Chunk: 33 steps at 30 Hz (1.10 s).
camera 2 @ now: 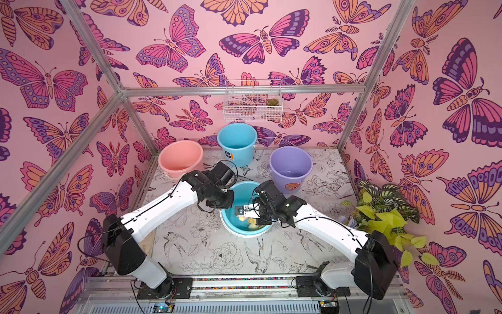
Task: Wipe the inside of the bucket with a cloth
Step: Wipe the dirt from the inside of the bucket.
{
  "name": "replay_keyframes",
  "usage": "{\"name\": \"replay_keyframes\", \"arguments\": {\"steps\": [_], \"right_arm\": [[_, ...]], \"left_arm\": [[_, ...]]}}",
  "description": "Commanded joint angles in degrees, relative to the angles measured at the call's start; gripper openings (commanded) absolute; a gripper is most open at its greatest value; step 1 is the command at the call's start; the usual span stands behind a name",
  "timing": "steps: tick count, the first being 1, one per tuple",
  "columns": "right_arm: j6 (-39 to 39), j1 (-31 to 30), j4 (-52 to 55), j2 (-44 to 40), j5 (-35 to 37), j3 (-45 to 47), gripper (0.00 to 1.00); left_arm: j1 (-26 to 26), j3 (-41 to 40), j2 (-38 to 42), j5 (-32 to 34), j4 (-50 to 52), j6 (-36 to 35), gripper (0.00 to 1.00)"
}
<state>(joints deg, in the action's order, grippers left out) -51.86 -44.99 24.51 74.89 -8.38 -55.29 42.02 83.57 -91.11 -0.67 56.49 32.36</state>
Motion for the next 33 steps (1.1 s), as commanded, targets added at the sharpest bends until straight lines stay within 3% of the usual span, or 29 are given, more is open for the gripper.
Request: {"name": "replay_keyframes", "arguments": {"steps": [1,5,11,18,28,30,33], "right_arm": [[-8.14,-0.18,-1.71,-4.27,4.08,5.35,0.00],[-13.80,-0.81,-7.76,-6.38,8.09,8.79,0.00],[-22.16,-3.10,-10.73,-2.60,13.09,8.68,0.00],[-24.07,-4.80,-22.83,5.30,15.92,8.53,0.00],[-21.62,-5.02,-37.92,10.24,6.36,10.43,0.00],[-22.57,-5.01,-42.78,11.39,8.88,11.83,0.00],[-27.32,-5.61,-51.94,14.13,20.28,14.18,0.00]], "left_arm": [[0.16,-1.24,3.74,1.09,-3.42,-0.54,0.00],[0.34,-1.67,4.94,0.78,-4.33,-0.93,0.00],[2.85,-0.20,5.77,0.74,-5.97,-2.23,0.00],[6.27,0.42,6.60,1.47,-6.92,-3.09,0.00],[10.26,-2.49,8.16,1.25,-10.54,-5.16,0.00],[10.70,-3.24,8.93,2.37,-11.07,-5.12,0.00],[11.24,-4.66,9.86,5.02,-11.59,-5.20,0.00]]}}
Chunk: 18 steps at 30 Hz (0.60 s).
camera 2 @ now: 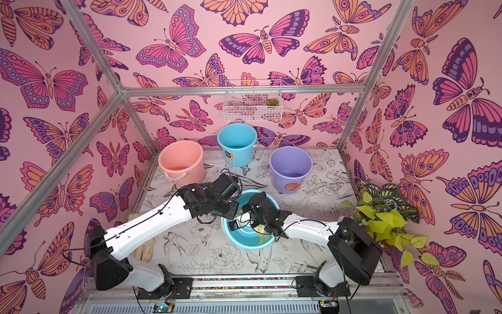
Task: Wipe the inside of the bucket with a cloth
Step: Wipe the dirt from the inside of the bucket.
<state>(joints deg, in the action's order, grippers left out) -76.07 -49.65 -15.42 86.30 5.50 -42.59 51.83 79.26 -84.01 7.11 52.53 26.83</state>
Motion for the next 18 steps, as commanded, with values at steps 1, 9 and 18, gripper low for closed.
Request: {"name": "replay_keyframes", "arguments": {"steps": [1,9,18], "right_arm": [[-5.28,-0.96,-13.21,3.15,9.79,2.16,0.00],[-6.82,-1.37,6.44,-2.50,19.98,1.47,0.00],[1.94,-3.48,36.25,-7.53,15.14,-1.78,0.00]], "left_arm": [[1.64,-0.71,3.12,-1.66,-7.49,0.31,0.00],[3.96,-3.39,4.40,9.72,-7.09,-0.02,0.00],[5.37,-4.72,4.16,14.99,-8.53,-0.59,0.00]]}}
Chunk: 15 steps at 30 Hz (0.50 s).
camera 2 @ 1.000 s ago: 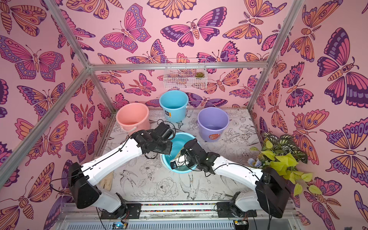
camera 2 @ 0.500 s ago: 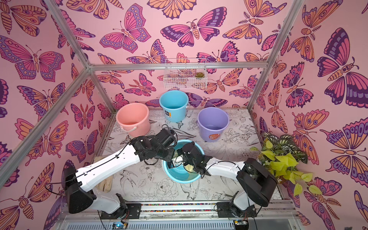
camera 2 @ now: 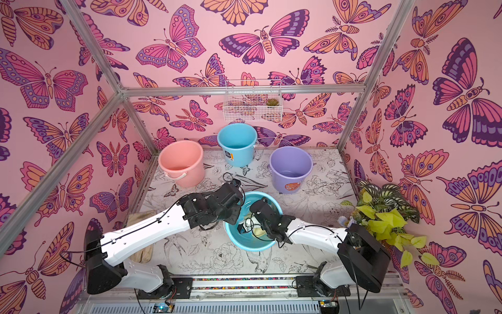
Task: Wipe the inside of the bucket with a cloth
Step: Wipe the dirt from the inside of the bucket.
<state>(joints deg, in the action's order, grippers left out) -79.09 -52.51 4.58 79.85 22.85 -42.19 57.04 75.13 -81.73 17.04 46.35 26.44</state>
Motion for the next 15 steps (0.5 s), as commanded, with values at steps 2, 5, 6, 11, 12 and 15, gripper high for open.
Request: {"name": "replay_keyframes", "arguments": {"steps": [2,5,6,11,12,15], "right_arm": [[7.20,-0.84,21.14,-1.10,-6.31,-3.52,0.00],[9.59,-0.75,23.85,-0.95,-13.29,-3.83,0.00],[10.28,-0.75,23.28,-0.86,-15.48,-3.44,0.00],[13.11,-0.31,14.77,0.63,-26.23,-1.15,0.00],[13.48,-0.31,11.50,0.87,-27.83,-0.19,0.00],[15.48,-0.31,-0.59,1.01,-30.00,2.91,0.00]], "left_arm": [[0.50,-0.81,1.84,5.19,-3.13,-0.49,0.00],[0.79,-1.55,2.10,4.55,-4.53,-0.77,0.00],[0.88,-1.89,2.16,4.03,-5.24,-0.94,0.00],[1.83,-4.23,2.77,1.94,-8.82,-2.17,0.00],[1.94,-4.61,2.79,1.35,-9.51,-2.41,0.00],[2.15,-5.28,2.97,0.31,-10.03,-2.70,0.00]]}}
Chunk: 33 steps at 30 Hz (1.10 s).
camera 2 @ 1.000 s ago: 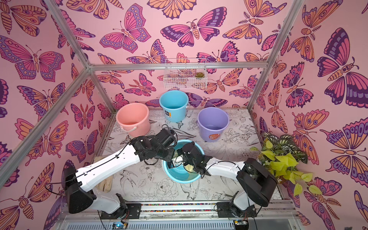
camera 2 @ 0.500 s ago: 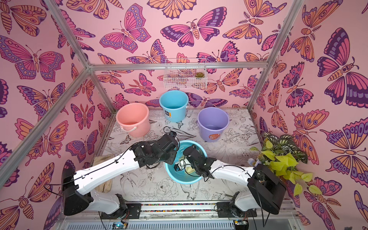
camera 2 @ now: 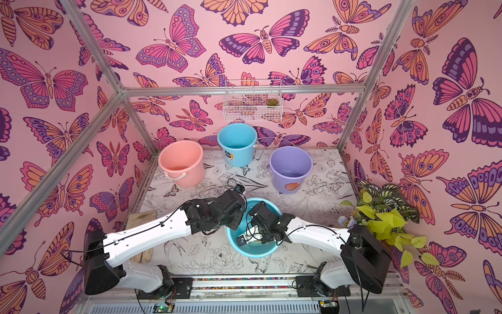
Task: Wipe the inside of the bucket with a cloth
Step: Wipe the dirt from the inside of the bucket.
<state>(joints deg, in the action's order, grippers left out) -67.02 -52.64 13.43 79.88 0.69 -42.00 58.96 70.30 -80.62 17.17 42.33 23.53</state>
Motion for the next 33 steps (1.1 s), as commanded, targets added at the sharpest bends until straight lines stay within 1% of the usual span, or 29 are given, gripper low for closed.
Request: {"name": "replay_keyframes", "arguments": {"steps": [1,4,8,13,17,19,22,26,29,33], "right_arm": [[3.88,-0.18,-13.54,1.03,-7.87,3.75,0.00],[4.74,-0.27,-24.31,1.66,-6.58,5.43,0.00],[3.25,-0.29,-33.89,2.78,-2.50,6.62,0.00],[-1.00,-0.33,-41.45,2.99,4.44,7.28,0.00],[-6.18,-0.41,-40.24,1.81,10.92,6.66,0.00],[-9.70,-0.36,-36.87,0.47,13.45,6.16,0.00],[-13.65,-0.43,-26.64,-2.37,15.98,4.43,0.00],[-16.21,-0.51,-8.01,-5.38,18.72,0.67,0.00],[-16.31,-0.86,2.99,-5.83,20.89,-1.76,0.00],[-14.36,-1.74,12.30,-6.15,20.27,-3.71,0.00]], "left_arm": [[0.27,-0.65,1.96,-0.23,-6.29,0.12,0.00],[0.37,-1.13,2.24,-1.36,-7.08,0.03,0.00],[0.52,-0.70,2.11,-2.88,-7.38,-0.41,0.00],[0.56,-0.71,1.78,-4.33,-7.75,-0.41,0.00],[0.62,-0.78,2.27,-4.00,-7.63,-0.28,0.00],[0.63,-0.94,2.56,-3.60,-7.54,-0.15,0.00],[0.59,-0.87,2.66,-3.55,-7.61,-0.33,0.00],[0.65,-0.74,2.57,-3.07,-7.26,-0.46,0.00],[0.63,-0.52,2.34,-2.89,-7.16,-0.35,0.00],[0.68,-0.01,1.62,-2.93,-7.00,-0.68,0.00]]}}
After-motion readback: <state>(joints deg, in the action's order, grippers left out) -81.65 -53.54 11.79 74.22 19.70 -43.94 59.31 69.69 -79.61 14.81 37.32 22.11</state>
